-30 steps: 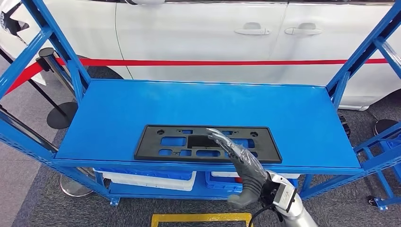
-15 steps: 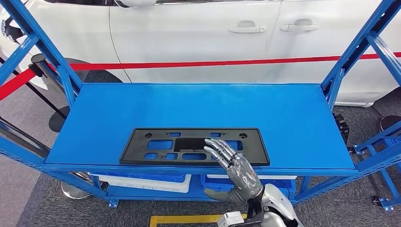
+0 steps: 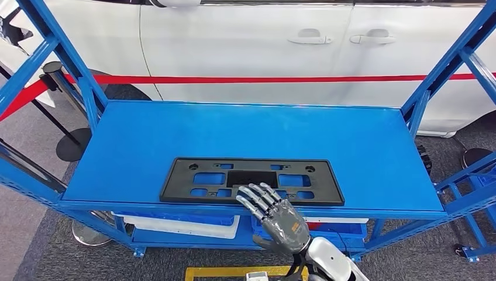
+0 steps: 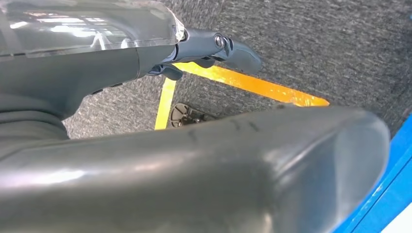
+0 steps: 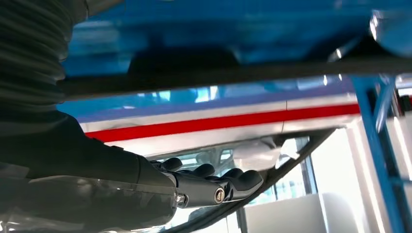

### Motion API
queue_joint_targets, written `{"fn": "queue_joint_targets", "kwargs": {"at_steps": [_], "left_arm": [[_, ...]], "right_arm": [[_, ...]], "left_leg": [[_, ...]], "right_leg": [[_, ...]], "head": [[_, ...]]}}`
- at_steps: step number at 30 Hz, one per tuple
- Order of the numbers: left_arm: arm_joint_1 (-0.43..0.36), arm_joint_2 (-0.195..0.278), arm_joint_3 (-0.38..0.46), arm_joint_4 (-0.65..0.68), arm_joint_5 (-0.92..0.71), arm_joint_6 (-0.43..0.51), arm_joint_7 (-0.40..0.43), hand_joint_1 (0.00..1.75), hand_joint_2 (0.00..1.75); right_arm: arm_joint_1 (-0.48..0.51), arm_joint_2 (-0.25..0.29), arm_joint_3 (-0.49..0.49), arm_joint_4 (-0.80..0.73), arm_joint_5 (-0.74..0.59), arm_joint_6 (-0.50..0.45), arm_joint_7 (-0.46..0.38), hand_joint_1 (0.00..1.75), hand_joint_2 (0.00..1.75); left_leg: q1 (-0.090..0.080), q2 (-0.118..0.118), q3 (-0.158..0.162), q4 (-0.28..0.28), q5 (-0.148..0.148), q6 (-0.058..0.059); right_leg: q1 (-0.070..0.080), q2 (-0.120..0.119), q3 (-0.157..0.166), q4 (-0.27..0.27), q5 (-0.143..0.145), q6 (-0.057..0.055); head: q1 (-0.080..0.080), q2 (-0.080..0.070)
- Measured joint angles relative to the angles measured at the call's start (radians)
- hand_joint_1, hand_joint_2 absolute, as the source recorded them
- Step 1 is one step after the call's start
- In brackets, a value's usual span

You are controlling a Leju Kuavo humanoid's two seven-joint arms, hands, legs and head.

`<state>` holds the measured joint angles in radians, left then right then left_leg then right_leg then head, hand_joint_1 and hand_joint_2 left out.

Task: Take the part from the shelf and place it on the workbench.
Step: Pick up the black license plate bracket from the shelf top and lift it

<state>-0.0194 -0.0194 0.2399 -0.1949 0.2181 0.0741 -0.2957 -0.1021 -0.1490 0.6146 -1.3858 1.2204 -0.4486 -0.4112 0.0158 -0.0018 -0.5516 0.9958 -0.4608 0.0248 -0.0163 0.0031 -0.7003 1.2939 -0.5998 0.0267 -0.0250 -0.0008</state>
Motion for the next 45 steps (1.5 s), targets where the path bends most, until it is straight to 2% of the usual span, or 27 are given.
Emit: {"fn": "queue_joint_targets", "kwargs": {"at_steps": [1,3,4,6,8,10,11,13,15,16,18,20,23,25,26,28,29,30,31,32,34,35,36,40,42,44,45], "left_arm": [[0.001,0.000,0.000,0.000,-0.001,0.000,0.000,0.00,0.00],[0.002,-0.001,0.000,0.000,-0.005,0.000,0.000,0.00,0.00],[0.003,-0.002,0.000,0.000,-0.007,0.000,-0.001,0.00,0.00],[0.003,-0.002,0.000,0.000,-0.013,0.000,-0.002,0.00,0.00],[0.003,-0.002,0.000,0.000,-0.019,0.000,-0.003,0.00,0.00],[0.003,-0.002,0.000,0.000,-0.024,0.000,-0.003,0.00,0.00],[0.003,-0.002,0.000,0.000,-0.026,-0.001,-0.003,0.00,0.00],[0.003,-0.002,0.000,0.000,-0.029,-0.002,-0.002,0.00,0.00],[0.005,-0.002,0.000,0.000,-0.032,-0.003,-0.001,0.00,0.00],[0.006,-0.002,0.000,0.000,-0.033,-0.003,0.001,0.00,0.00],[0.007,-0.002,0.000,0.000,-0.034,-0.002,0.004,0.00,0.00],[0.007,-0.002,0.000,0.000,-0.036,0.001,0.006,0.00,0.00],[0.007,-0.002,0.001,0.000,-0.038,0.004,0.006,0.00,0.00],[0.008,-0.002,0.001,0.000,-0.039,0.004,0.006,0.00,0.00],[0.009,-0.002,0.001,0.000,-0.039,0.004,0.005,0.00,0.00],[0.009,-0.002,0.002,0.000,-0.040,0.004,0.003,0.00,0.00],[0.009,-0.002,0.003,0.000,-0.041,0.003,0.002,0.00,0.00],[0.010,-0.002,0.003,0.000,-0.042,0.002,0.002,0.00,0.00],[0.010,-0.002,0.003,0.000,-0.044,0.001,0.001,0.00,0.00],[0.011,-0.002,0.003,0.000,-0.046,-0.001,0.001,0.00,0.00],[0.010,-0.003,0.003,0.000,-0.051,-0.005,0.000,0.00,0.00],[0.010,-0.003,0.003,0.000,-0.054,-0.006,-0.001,0.00,0.00],[0.010,-0.003,0.003,0.000,-0.054,-0.006,-0.001,0.00,0.00],[0.010,-0.002,0.005,0.000,-0.060,-0.007,-0.003,0.00,0.00],[0.009,-0.002,0.006,0.000,-0.061,-0.009,-0.004,0.00,0.00],[0.010,-0.002,0.007,0.000,-0.062,-0.011,-0.004,0.00,0.00],[0.011,-0.002,0.007,0.000,-0.063,-0.011,-0.005,0.00,0.00]], "right_arm": [[-0.010,0.005,0.016,0.022,0.023,-0.008,0.017,0.00,1.75],[-0.037,0.018,0.046,0.065,0.055,-0.029,0.046,0.00,1.75],[-0.054,0.027,0.062,0.088,0.068,-0.042,0.060,0.00,1.75],[-0.086,0.047,0.091,0.136,0.086,-0.064,0.087,0.00,1.75],[-0.115,0.073,0.112,0.183,0.106,-0.079,0.116,0.00,1.75],[-0.151,0.107,0.129,0.232,0.140,-0.090,0.153,0.00,1.75],[-0.170,0.123,0.136,0.256,0.159,-0.092,0.170,0.00,1.75],[-0.208,0.157,0.149,0.311,0.187,-0.092,0.195,0.00,1.75],[-0.236,0.186,0.158,0.365,0.195,-0.092,0.203,0.00,1.75],[-0.247,0.199,0.161,0.388,0.195,-0.093,0.204,0.00,1.75],[-0.268,0.225,0.165,0.422,0.191,-0.099,0.206,0.00,1.75],[-0.288,0.246,0.167,0.442,0.180,-0.107,0.205,0.00,1.75],[-0.304,0.260,0.168,0.450,0.165,-0.111,0.204,0.00,1.75],[-0.311,0.265,0.168,0.448,0.156,-0.110,0.203,0.00,1.75],[-0.314,0.266,0.168,0.446,0.151,-0.109,0.202,0.00,1.75],[-0.318,0.265,0.168,0.441,0.144,-0.105,0.199,0.00,1.75],[-0.318,0.265,0.168,0.440,0.141,-0.101,0.197,0.00,1.75],[-0.318,0.265,0.168,0.440,0.137,-0.096,0.195,0.00,1.75],[-0.318,0.265,0.168,0.440,0.133,-0.092,0.193,0.00,1.75],[-0.320,0.265,0.168,0.441,0.128,-0.088,0.193,0.00,1.75],[-0.328,0.265,0.168,0.443,0.121,-0.087,0.197,0.00,1.75],[-0.333,0.265,0.168,0.445,0.121,-0.089,0.201,0.00,1.75],[-0.338,0.265,0.168,0.449,0.124,-0.091,0.206,0.00,1.75],[-0.350,0.266,0.167,0.466,0.163,-0.096,0.227,0.00,1.75],[-0.356,0.268,0.167,0.474,0.192,-0.096,0.240,0.00,1.75],[-0.359,0.269,0.167,0.490,0.231,-0.096,0.264,0.00,1.75],[-0.359,0.269,0.167,0.501,0.252,-0.096,0.278,0.00,1.75]], "left_leg": [[0.000,-0.001,0.001,0.001,-0.001,-0.001],[0.000,-0.002,0.004,0.003,-0.005,-0.007],[-0.001,-0.002,0.003,0.007,-0.007,-0.013],[-0.004,-0.002,0.000,0.009,-0.009,-0.025],[-0.003,-0.002,-0.001,0.008,-0.008,-0.038],[0.001,-0.002,-0.014,0.039,-0.032,-0.049],[0.002,-0.002,-0.034,0.082,-0.058,-0.053],[0.003,-0.002,-0.097,0.217,-0.119,-0.057],[0.003,-0.002,-0.140,0.298,-0.134,-0.059],[0.003,-0.001,-0.137,0.288,-0.115,-0.059],[0.003,-0.001,-0.083,0.163,-0.045,-0.052],[0.000,-0.002,-0.032,0.049,-0.003,-0.045],[-0.003,-0.004,-0.027,0.027,0.000,-0.033],[0.002,-0.003,-0.023,0.018,0.005,-0.022],[0.004,-0.002,-0.022,0.014,0.008,-0.016],[0.004,0.000,-0.022,0.012,0.010,-0.010],[0.004,0.000,-0.023,0.012,0.010,-0.009],[0.004,-0.001,-0.023,0.013,0.010,-0.009],[0.003,-0.001,-0.023,0.013,0.009,-0.010],[0.003,-0.002,-0.022,0.014,0.009,-0.010],[0.002,-0.003,-0.020,0.017,0.006,-0.015],[0.000,-0.004,-0.022,0.018,0.006,-0.019],[-0.002,-0.004,-0.023,0.019,0.005,-0.023],[-0.001,-0.004,-0.028,0.029,-0.005,-0.045],[0.002,-0.003,-0.062,0.108,-0.055,-0.052],[0.003,-0.003,-0.122,0.239,-0.116,-0.057],[0.003,-0.003,-0.143,0.285,-0.128,-0.058]], "right_leg": [[-0.003,-0.001,0.012,-0.025,0.025,0.001],[-0.007,-0.002,0.077,-0.155,0.093,0.001],[-0.006,-0.001,0.106,-0.216,0.115,-0.002],[-0.002,0.000,0.129,-0.270,0.124,-0.008],[0.000,0.001,0.126,-0.274,0.126,-0.020],[-0.002,0.001,0.127,-0.280,0.130,-0.035],[-0.002,0.000,0.128,-0.282,0.132,-0.041],[0.001,-0.001,0.128,-0.282,0.131,-0.048],[0.005,-0.002,0.128,-0.279,0.130,-0.051],[0.006,-0.002,0.128,-0.278,0.129,-0.052],[0.007,0.000,0.131,-0.273,0.125,-0.050],[0.010,0.002,0.128,-0.267,0.121,-0.044],[0.013,0.001,0.123,-0.267,0.124,-0.031],[0.013,0.001,0.117,-0.248,0.107,-0.021],[0.013,0.001,0.101,-0.213,0.084,-0.016],[0.010,0.000,0.044,-0.092,0.023,-0.009],[0.009,0.000,0.014,-0.034,0.002,-0.007],[0.009,0.000,-0.003,0.000,-0.002,-0.006],[0.009,0.000,-0.003,-0.005,0.014,-0.006],[0.009,0.000,0.017,-0.047,0.045,-0.008],[0.011,0.000,0.082,-0.181,0.110,-0.016],[0.013,0.000,0.105,-0.232,0.127,-0.021],[0.015,0.001,0.116,-0.260,0.132,-0.025],[0.013,0.001,0.120,-0.279,0.137,-0.043],[0.010,-0.002,0.123,-0.286,0.141,-0.053],[0.012,-0.003,0.122,-0.285,0.142,-0.057],[0.013,-0.004,0.122,-0.285,0.141,-0.057]], "head": [[0.000,0.000],[0.000,0.000],[0.000,0.000],[-0.001,0.000],[-0.001,0.000],[-0.001,0.000],[-0.001,0.000],[-0.001,0.000],[-0.002,0.000],[-0.002,0.000],[-0.002,0.000],[-0.001,0.000],[0.000,0.000],[0.000,0.000],[0.000,0.000],[0.001,0.000],[0.001,0.000],[0.001,0.000],[0.001,0.000],[0.001,0.000],[0.001,0.000],[0.001,0.000],[0.001,0.000],[0.000,0.000],[-0.001,0.000],[-0.002,0.000],[-0.001,0.000]]}}
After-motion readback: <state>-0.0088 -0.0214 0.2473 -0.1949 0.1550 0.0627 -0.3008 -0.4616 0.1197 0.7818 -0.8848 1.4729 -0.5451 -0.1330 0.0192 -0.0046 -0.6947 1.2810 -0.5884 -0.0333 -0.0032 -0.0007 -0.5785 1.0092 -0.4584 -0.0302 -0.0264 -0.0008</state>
